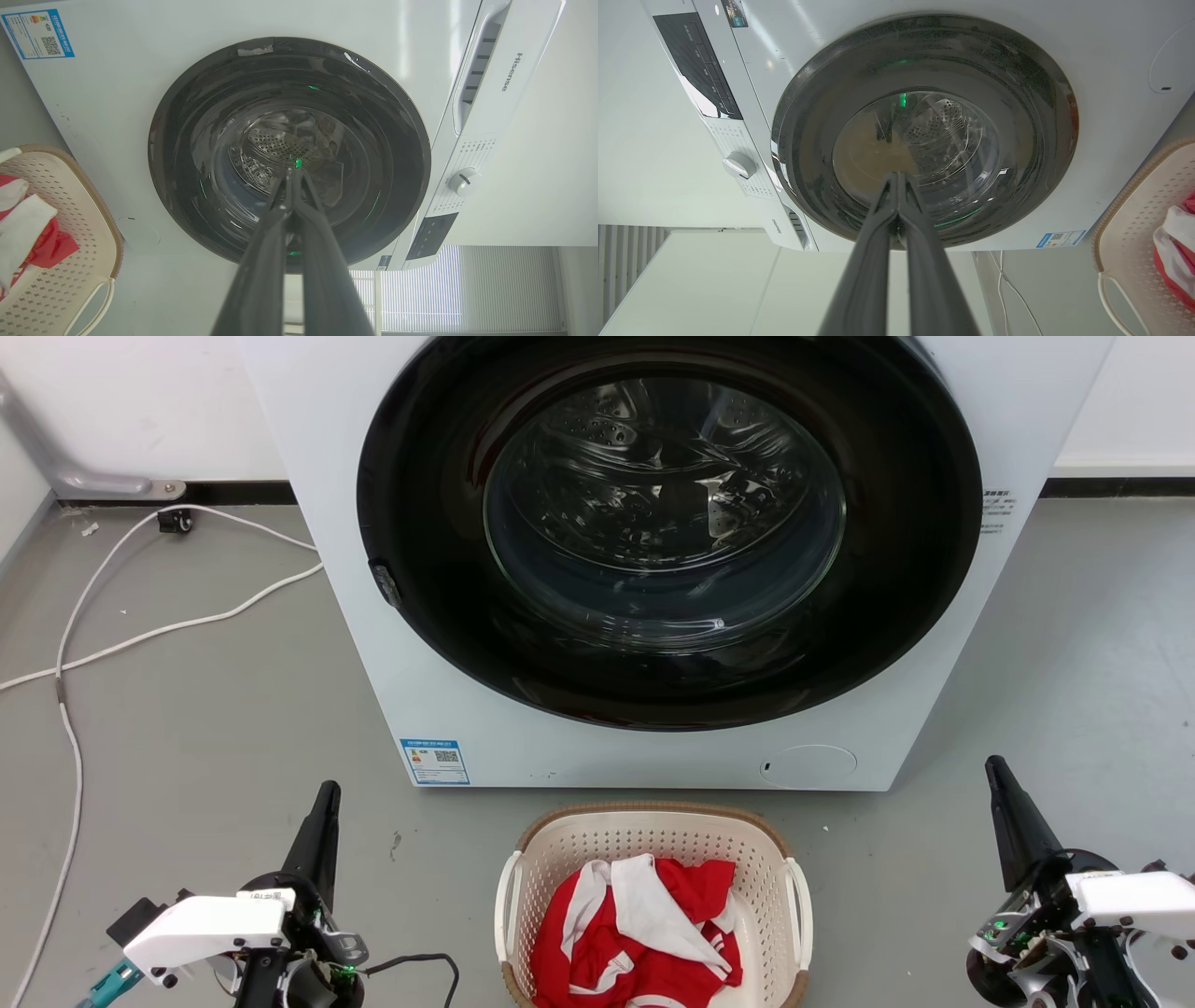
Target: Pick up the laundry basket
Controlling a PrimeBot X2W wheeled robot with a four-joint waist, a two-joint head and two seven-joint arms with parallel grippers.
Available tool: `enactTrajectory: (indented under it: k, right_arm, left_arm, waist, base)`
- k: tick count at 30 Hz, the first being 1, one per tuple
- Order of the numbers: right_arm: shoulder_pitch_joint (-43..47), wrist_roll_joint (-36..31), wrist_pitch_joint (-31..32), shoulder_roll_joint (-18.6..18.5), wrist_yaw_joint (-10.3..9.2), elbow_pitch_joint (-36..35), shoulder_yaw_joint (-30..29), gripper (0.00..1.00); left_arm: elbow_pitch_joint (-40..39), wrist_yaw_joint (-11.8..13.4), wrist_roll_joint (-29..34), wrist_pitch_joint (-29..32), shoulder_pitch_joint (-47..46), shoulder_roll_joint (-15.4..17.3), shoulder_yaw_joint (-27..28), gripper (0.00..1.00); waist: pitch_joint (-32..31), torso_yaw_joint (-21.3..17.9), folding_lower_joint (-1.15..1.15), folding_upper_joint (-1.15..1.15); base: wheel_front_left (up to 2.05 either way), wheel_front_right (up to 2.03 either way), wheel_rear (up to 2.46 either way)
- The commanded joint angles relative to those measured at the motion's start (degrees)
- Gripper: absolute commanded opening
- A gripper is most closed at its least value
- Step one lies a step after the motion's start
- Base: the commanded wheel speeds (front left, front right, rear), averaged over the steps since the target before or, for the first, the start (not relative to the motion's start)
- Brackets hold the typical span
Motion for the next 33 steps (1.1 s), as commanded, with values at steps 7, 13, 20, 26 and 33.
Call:
enactTrajectory:
  k: [7, 13, 20, 26, 33]
  right_arm:
    - [-0.63, -0.21, 0.13, 0.08, 0.0, 0.04, -0.08, 0.0]
    - [-0.64, -0.21, 0.15, 0.1, 0.0, 0.04, -0.09, 0.0]
    - [-0.64, -0.23, 0.16, 0.11, 0.0, 0.04, -0.1, 0.0]
    - [-0.64, -0.25, 0.17, 0.12, 0.0, 0.04, -0.11, 0.0]
    - [-0.64, -0.26, 0.17, 0.12, 0.0, 0.04, -0.13, 0.0]
  left_arm:
    - [0.07, -0.2, 0.26, 0.12, -0.62, -0.03, 0.25, 0.0]
    - [0.07, -0.2, 0.29, 0.16, -0.62, -0.04, 0.26, 0.0]
    - [0.07, -0.2, 0.32, 0.19, -0.62, -0.07, 0.29, 0.0]
    - [0.07, -0.2, 0.24, 0.21, -0.63, -0.07, 0.3, 0.0]
    - [0.07, -0.2, 0.27, 0.24, -0.63, -0.1, 0.33, 0.0]
  waist:
    - [0.0, 0.0, 0.0, 0.0]
    - [0.0, 0.0, 0.0, 0.0]
    - [0.0, 0.0, 0.0, 0.0]
    - [0.0, 0.0, 0.0, 0.0]
    - [0.0, 0.0, 0.0, 0.0]
  base:
    - [0.0, 0.0, 0.0]
    - [0.0, 0.0, 0.0]
    - [0.0, 0.0, 0.0]
    - [0.0, 0.0, 0.0]
    - [0.0, 0.0, 0.0]
